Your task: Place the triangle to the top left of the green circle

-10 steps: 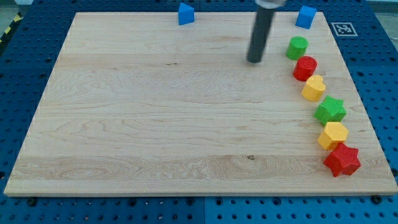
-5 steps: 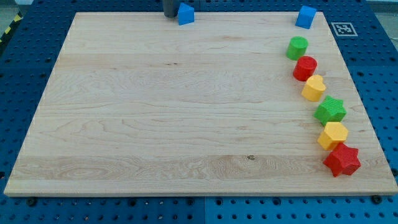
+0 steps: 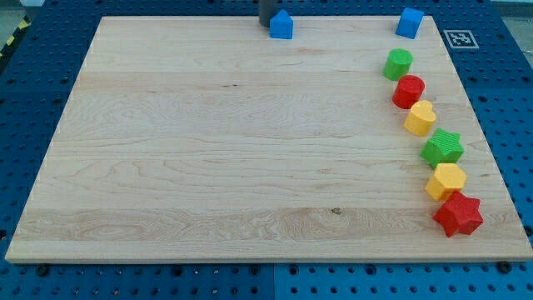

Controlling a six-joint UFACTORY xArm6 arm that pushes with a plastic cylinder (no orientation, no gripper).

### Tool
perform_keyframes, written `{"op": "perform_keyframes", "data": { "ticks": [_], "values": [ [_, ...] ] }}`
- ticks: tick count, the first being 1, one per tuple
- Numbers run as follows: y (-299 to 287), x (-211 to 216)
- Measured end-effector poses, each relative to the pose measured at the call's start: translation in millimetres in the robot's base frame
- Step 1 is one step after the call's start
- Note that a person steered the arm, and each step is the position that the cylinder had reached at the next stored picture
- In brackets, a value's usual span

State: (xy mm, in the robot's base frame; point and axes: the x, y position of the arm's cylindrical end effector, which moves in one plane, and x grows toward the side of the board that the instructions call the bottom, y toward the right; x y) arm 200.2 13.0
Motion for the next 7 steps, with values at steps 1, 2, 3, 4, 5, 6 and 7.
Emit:
{"op": "perform_keyframes", "data": {
  "ticks": [1,2,3,4,5,6,7],
  "values": [
    [28.8,-0.1],
    [37.8,-0.1],
    [26.0,-0.3],
    [1.2,0.7],
    [0.4,0.7],
    [0.4,14.0],
    [0.4,41.4]
  ]
}}
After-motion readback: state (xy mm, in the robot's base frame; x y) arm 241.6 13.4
